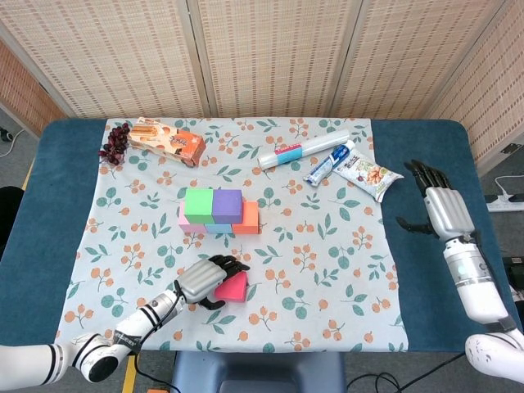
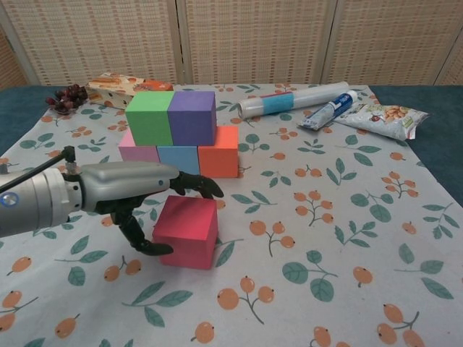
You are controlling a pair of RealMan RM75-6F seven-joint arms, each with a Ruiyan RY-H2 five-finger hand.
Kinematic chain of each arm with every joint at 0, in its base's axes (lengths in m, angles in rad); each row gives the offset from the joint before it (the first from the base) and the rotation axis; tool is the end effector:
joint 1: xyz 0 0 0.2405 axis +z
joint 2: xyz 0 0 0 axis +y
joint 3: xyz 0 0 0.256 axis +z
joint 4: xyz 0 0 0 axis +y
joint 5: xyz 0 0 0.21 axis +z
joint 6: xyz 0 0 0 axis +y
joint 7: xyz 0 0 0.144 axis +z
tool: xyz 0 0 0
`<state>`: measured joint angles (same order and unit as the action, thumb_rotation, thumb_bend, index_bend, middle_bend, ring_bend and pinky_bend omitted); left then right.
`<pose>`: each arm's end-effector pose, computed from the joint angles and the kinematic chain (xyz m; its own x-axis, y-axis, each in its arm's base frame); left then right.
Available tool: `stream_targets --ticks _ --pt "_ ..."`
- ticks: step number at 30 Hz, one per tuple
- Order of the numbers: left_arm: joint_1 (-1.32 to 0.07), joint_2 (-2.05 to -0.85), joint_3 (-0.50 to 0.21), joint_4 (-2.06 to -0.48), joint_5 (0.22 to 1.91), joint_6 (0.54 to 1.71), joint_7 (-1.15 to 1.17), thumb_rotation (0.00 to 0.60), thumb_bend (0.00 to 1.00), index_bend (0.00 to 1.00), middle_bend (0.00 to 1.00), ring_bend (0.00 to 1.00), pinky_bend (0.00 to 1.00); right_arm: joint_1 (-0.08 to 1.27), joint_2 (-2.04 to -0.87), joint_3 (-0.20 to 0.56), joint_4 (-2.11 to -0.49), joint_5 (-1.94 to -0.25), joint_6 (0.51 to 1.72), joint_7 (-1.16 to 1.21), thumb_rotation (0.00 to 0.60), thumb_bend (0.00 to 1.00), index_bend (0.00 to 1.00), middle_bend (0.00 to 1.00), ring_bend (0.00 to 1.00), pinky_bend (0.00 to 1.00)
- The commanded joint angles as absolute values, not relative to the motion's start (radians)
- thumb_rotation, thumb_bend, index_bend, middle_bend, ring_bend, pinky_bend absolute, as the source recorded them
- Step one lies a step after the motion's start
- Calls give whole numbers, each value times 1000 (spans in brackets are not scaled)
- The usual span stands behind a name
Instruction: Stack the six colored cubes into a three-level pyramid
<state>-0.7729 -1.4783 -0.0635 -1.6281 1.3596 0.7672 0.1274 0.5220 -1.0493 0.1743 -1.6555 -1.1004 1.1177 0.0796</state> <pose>-0.1229 0.2840 -0.0418 0.4767 0.4846 0.7334 0.7898 -0.6024 -0.1154 -0.2475 -0.3289 0.1664 0.2364 -0.0909 0.9674 -0.9715 -0.0393 0.2337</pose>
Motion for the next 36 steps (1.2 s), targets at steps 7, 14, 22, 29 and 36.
stream_targets --ticks 7,14,22,29,36 --pt "-741 -1539 -54 -1567 1406 885 164 600 293 347 427 368 484 504 -1049 189 -1662 -1105 1116 80 600 126 0 0 0 0" --pt "-731 -1415 -89 -1678 1460 950 36 600 294 361 452 387 525 489 -1046 199 -1677 -1111 1120 77 600 127 0 0 0 0" --pt "-753 -1149 -202 -1794 1431 947 -178 600 294 352 439 378 516 471 -1033 211 -1709 -1114 1136 67 600 126 0 0 0 0" --pt "-829 -1060 -289 -1689 1346 825 -356 600 303 353 437 360 478 461 -1033 217 -1739 -1102 1144 35 600 127 0 0 0 0" --pt "-910 -1091 -304 -1538 1301 692 -426 600 303 352 430 349 448 459 -1033 231 -1766 -1080 1160 -7 600 126 0 0 0 0"
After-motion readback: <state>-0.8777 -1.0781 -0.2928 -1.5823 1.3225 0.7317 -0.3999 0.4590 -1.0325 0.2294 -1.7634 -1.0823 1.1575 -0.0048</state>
